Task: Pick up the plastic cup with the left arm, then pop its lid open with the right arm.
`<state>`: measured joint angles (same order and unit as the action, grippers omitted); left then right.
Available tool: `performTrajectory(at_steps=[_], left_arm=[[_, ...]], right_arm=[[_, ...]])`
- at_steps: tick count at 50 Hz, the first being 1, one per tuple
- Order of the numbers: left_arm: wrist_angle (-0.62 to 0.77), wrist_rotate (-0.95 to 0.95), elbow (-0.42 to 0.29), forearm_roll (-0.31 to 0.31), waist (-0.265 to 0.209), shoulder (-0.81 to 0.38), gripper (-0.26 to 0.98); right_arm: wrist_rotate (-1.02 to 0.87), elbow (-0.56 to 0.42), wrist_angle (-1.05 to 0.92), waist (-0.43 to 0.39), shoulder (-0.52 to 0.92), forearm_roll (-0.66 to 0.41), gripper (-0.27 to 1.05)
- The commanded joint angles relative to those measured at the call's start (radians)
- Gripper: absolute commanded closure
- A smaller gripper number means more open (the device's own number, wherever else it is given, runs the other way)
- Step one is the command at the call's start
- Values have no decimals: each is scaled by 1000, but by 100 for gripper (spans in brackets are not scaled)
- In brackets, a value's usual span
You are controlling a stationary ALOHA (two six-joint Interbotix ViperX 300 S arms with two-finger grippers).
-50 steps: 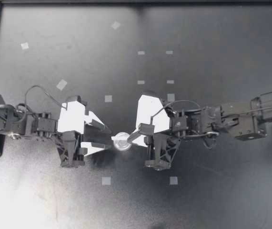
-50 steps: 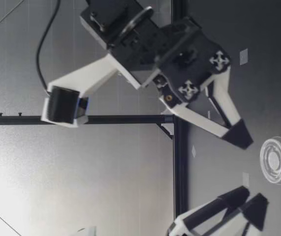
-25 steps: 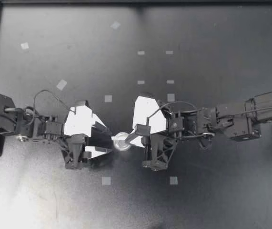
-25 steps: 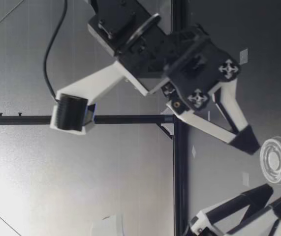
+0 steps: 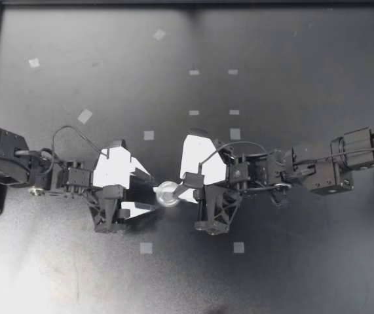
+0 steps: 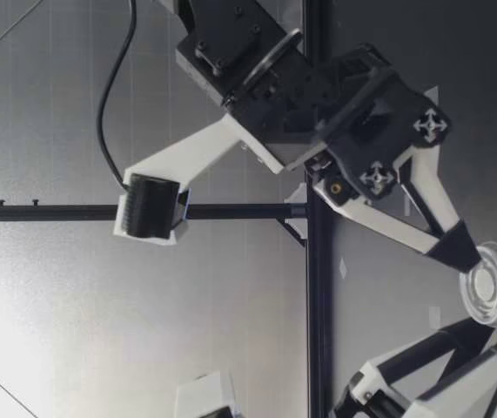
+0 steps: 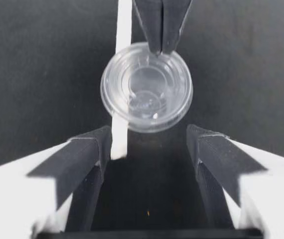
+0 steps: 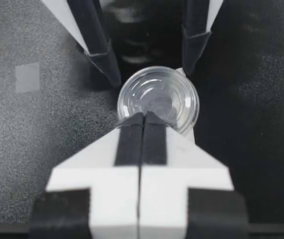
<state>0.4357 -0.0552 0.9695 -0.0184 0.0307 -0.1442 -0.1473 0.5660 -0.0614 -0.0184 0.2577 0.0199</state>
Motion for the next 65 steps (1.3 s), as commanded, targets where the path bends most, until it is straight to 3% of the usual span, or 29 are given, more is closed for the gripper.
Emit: performTrajectory(at_steps=[1, 65], left_arm=[[15, 0, -18, 0, 2, 3, 9], [40, 6, -55, 2, 2, -44, 10]], right_arm=[[-2, -23, -9, -5, -17, 2, 86], [-71, 17, -32, -3, 15, -2, 86]])
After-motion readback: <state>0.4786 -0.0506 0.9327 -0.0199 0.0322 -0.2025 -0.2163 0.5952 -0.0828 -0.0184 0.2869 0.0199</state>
